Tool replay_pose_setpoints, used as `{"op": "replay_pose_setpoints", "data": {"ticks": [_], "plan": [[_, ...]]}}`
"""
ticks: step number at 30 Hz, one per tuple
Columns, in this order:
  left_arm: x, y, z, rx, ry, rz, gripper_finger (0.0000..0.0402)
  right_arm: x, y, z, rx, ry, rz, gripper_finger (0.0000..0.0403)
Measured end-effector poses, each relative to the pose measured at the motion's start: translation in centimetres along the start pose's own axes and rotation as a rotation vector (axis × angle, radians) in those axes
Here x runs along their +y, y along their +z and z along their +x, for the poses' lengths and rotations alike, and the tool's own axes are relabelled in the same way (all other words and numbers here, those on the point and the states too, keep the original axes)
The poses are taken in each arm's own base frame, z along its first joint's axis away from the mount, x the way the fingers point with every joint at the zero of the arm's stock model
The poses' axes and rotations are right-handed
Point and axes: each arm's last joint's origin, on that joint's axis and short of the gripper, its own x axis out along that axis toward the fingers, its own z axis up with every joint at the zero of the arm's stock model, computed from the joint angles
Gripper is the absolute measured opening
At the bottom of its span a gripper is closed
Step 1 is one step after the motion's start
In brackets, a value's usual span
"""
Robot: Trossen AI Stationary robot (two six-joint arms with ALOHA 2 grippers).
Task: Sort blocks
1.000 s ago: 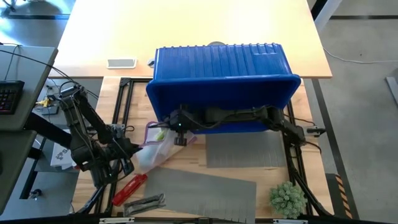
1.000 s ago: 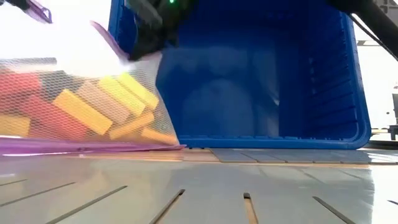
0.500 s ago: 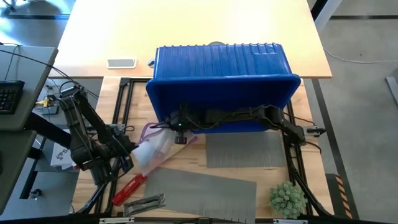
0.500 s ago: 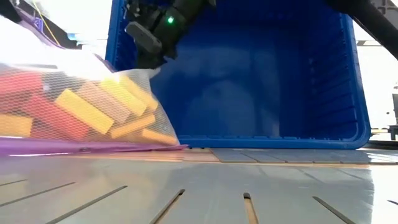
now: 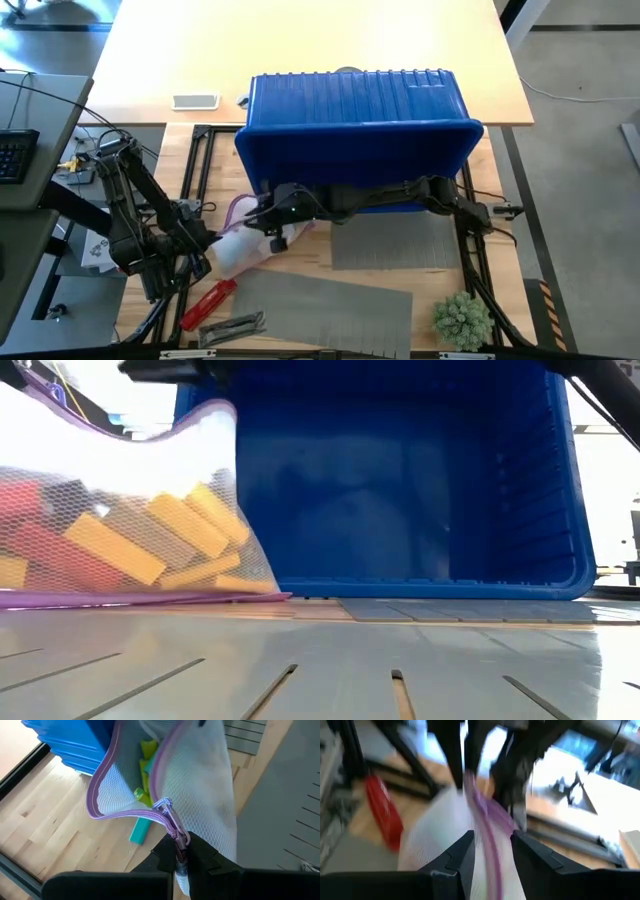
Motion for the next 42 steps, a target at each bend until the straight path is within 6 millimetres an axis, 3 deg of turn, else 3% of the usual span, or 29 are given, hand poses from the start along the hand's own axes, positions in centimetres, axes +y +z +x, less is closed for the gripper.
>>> {"op": "replay_pose_setpoints", "data": {"ticks": [3,12,22,29,38,42], "plan": [[0.0,0.0,0.0,-0.002,0.0,0.0,0.0,0.5,0.5,0.5,-0.114,-0.003,0.019,0.0112],[0.0,0.0,0.0,-0.006,0.0,0.0,0.0,1.7,-1.7,4.4,-0.246,0.039,0.069,0.0112],[-0.2,0.2,0.0,-0.079,-0.02,-0.016,0.0,1.5,-1.6,4.5,-0.276,0.06,0.103,0.0112],[-0.7,0.3,0.0,-0.095,-0.057,-0.018,0.0,2.2,-2.7,5.5,-0.254,0.116,0.144,0.0112],[-1.1,0.8,0.4,-0.124,-0.062,0.0,0.0,3.2,-2.2,5.4,-0.294,0.174,0.163,0.0112],[-1.5,1.0,0.6,-0.125,-0.072,0.019,0.0,3.1,-2.2,5.4,-0.295,0.182,0.206,0.0086]]}}
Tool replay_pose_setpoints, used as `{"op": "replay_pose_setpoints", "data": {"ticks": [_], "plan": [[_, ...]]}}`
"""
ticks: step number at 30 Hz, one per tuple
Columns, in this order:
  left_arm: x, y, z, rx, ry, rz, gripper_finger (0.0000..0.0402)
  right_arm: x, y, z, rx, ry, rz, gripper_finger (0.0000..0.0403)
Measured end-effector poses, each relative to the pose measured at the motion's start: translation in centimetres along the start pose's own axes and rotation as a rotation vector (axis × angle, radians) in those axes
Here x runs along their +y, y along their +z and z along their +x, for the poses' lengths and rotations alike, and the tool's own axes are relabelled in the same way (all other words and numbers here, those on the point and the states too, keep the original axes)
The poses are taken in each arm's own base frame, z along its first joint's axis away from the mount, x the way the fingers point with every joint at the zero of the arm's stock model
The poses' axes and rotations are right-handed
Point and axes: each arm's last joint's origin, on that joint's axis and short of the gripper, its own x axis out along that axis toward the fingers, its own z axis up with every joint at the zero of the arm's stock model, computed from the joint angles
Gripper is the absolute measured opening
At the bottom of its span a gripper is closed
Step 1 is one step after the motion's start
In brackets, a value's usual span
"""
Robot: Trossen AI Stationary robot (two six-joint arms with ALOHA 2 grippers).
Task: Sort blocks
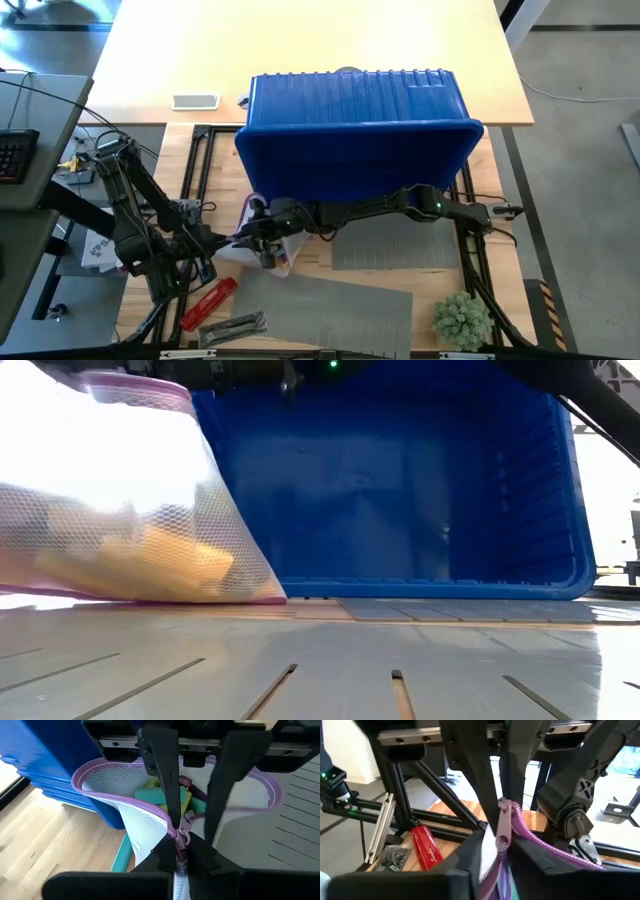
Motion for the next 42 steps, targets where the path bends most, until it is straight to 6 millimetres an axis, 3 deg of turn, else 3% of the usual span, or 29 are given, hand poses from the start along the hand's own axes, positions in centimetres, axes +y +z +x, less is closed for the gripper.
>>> {"op": "replay_pose_setpoints", "data": {"ticks": [5,19,25,34,42], "plan": [[0.0,0.0,0.1,0.023,-0.002,0.003,0.0,-0.3,0.0,0.0,0.0,-0.01,0.029,0.001],[0.2,-0.6,-0.5,0.064,-0.01,0.012,0.0,-1.9,1.4,-3.0,0.233,-0.086,0.071,0.0],[0.2,-0.6,-0.7,0.034,-0.018,0.015,0.0,-1.5,1.4,-3.0,0.235,0.007,0.092,0.0],[0.4,-0.6,-0.7,0.011,0.0,-0.025,0.0,-1.6,0.9,-3.2,0.314,-0.198,0.07,0.0],[0.2,-0.5,-0.4,-0.015,0.01,-0.05,0.0,-1.0,2.2,-2.8,0.201,-0.447,0.007,0.0]]}}
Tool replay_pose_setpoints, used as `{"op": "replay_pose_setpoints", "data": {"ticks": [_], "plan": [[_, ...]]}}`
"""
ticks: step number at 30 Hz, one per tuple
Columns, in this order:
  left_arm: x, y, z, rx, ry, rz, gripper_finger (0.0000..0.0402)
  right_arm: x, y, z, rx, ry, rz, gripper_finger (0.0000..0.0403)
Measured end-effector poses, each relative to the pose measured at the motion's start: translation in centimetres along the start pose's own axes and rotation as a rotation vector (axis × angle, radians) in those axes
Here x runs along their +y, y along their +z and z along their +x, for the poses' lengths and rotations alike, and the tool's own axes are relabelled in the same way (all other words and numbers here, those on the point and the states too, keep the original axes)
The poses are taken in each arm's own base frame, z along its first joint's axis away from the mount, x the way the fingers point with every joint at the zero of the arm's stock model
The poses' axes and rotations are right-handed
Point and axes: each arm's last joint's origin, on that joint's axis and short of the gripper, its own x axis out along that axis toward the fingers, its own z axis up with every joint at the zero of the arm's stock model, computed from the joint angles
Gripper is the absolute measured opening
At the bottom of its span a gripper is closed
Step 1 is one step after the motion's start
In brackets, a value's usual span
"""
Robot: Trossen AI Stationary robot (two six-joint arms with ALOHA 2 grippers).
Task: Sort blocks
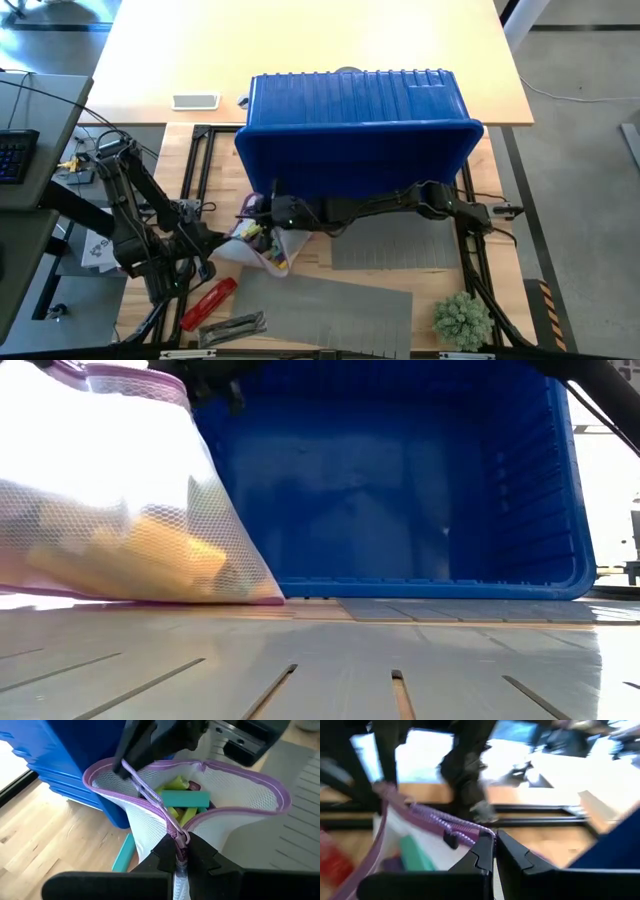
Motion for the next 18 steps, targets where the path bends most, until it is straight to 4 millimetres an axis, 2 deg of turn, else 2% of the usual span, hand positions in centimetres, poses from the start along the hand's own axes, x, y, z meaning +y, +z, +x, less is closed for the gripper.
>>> {"op": "replay_pose_setpoints", "data": {"ticks": [8,10,15,18], "plan": [[0.1,-0.1,0.1,-0.022,0.036,-0.049,0.0,1.7,0.7,-0.9,-0.045,-0.318,-0.054,0.0],[0.3,-0.1,0.1,-0.024,0.047,-0.056,0.0,2.0,0.5,-1.1,-0.018,-0.351,-0.059,0.0],[0.5,-0.3,0.1,0.019,0.066,-0.079,0.0,1.2,-1.0,-1.4,0.11,-0.594,-0.044,0.0],[0.5,-0.3,0.0,0.018,0.072,-0.075,0.0,1.8,-1.4,-1.5,0.13,-0.558,-0.012,0.0]]}}
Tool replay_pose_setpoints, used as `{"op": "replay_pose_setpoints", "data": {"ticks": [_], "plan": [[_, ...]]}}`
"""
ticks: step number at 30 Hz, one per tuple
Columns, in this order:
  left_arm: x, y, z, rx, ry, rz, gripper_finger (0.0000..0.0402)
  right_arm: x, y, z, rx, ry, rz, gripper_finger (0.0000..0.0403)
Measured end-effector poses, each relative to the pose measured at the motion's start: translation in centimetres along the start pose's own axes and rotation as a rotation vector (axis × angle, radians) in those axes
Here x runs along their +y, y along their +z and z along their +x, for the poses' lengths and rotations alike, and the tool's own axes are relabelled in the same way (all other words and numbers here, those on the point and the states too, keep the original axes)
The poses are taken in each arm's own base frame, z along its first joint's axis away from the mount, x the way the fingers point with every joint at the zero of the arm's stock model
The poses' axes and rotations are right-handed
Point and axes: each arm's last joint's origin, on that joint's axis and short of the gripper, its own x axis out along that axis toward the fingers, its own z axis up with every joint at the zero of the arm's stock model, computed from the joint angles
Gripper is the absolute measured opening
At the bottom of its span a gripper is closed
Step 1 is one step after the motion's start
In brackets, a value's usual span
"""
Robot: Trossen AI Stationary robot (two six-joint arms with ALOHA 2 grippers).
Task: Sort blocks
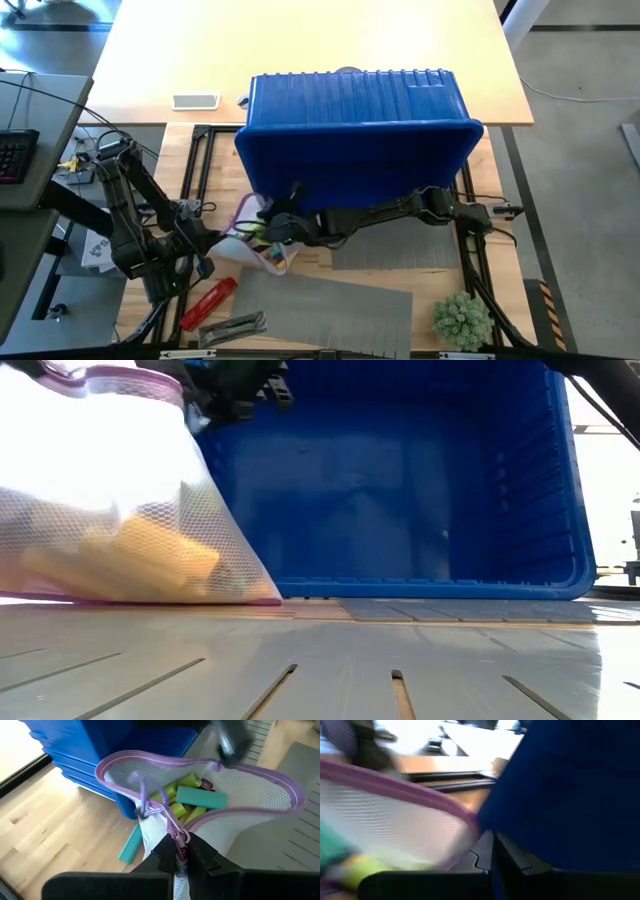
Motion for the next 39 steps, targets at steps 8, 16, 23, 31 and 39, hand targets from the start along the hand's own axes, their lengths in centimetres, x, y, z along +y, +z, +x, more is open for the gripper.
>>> {"op": "replay_pose_setpoints", "data": {"ticks": [8,16,23,31,39], "plan": [[0.1,0.0,0.0,-0.008,0.01,0.014,0.0,1.8,1.7,-1.1,-0.154,0.483,0.01,0.0],[-0.3,-0.2,-0.1,-0.01,-0.025,0.153,0.0,2.1,1.8,-0.4,-0.277,0.511,-0.195,0.0036],[-0.8,-0.3,-0.1,-0.008,-0.061,0.238,0.0,2.2,1.9,-0.3,-0.357,0.479,-0.387,0.0117],[-1.3,-0.3,-0.2,-0.002,-0.098,0.334,0.0,2.6,1.5,0.1,-0.452,0.553,-0.582,0.013],[-1.9,-0.4,-0.2,0.009,-0.14,0.38,0.0,3.4,1.2,0.3,-0.56,0.534,-0.724,0.013]]}}
